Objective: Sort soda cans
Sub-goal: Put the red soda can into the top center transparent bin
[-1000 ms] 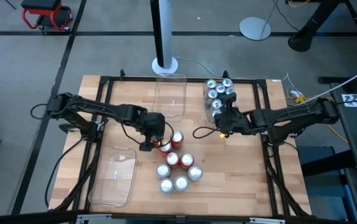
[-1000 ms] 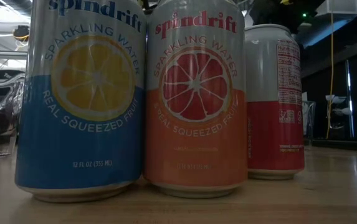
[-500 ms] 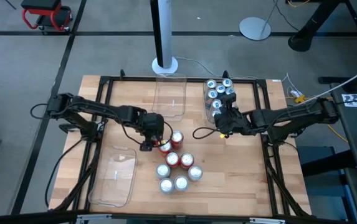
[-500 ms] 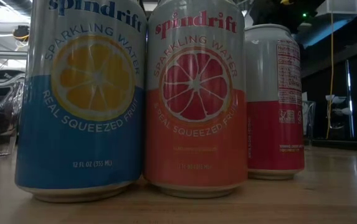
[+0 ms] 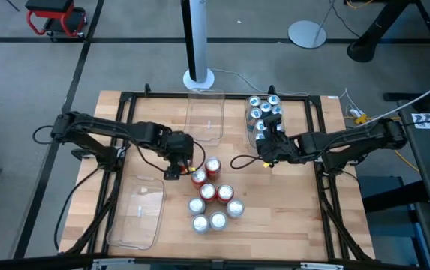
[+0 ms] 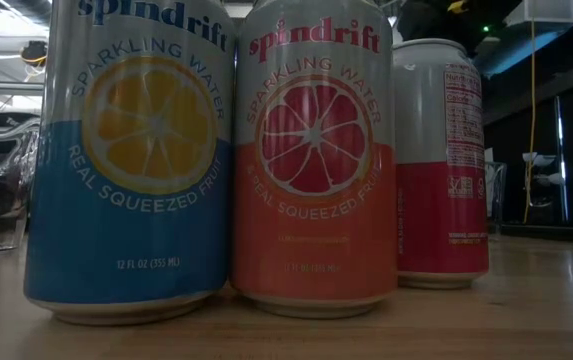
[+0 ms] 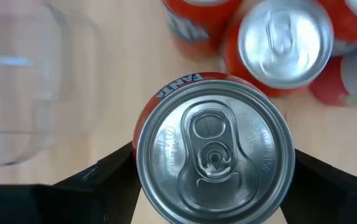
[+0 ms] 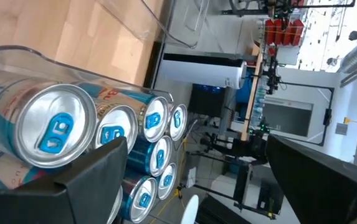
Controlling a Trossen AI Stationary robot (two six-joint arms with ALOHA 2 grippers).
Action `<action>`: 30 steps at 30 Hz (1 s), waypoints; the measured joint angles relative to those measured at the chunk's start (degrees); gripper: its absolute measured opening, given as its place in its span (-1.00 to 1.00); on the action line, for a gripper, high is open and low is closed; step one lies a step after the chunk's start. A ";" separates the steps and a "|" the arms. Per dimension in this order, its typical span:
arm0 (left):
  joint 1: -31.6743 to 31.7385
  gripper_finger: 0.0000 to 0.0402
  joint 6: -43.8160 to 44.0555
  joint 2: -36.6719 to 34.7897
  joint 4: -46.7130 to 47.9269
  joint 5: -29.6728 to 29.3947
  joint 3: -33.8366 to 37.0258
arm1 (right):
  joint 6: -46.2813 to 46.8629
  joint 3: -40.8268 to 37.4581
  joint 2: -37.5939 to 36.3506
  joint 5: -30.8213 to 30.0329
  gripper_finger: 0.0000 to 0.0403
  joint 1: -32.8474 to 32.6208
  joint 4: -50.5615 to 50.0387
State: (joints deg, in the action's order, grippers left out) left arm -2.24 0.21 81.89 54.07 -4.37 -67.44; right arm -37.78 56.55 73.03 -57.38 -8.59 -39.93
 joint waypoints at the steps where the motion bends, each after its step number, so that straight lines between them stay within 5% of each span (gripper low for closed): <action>1: 0.00 0.44 0.23 -0.62 0.91 -1.52 -1.17 | 0.00 0.00 -0.01 0.00 0.89 -0.01 0.07; 8: 0.74 0.44 -1.56 -5.35 1.84 -8.90 -7.34 | 0.00 0.00 -0.02 0.46 0.89 -0.01 0.06; 15: 7.44 0.44 -8.27 -8.22 -10.42 -13.01 -7.88 | 0.25 0.00 -0.02 1.06 0.89 -0.01 0.13; 30: 28.45 0.45 -7.29 2.85 -24.97 -6.01 -7.86 | 0.39 -0.02 0.79 1.77 0.89 -0.01 0.73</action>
State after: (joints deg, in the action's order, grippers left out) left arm 26.21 -7.08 84.74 29.10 -10.38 -75.30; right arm -37.39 56.53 73.83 -55.61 -8.60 -39.21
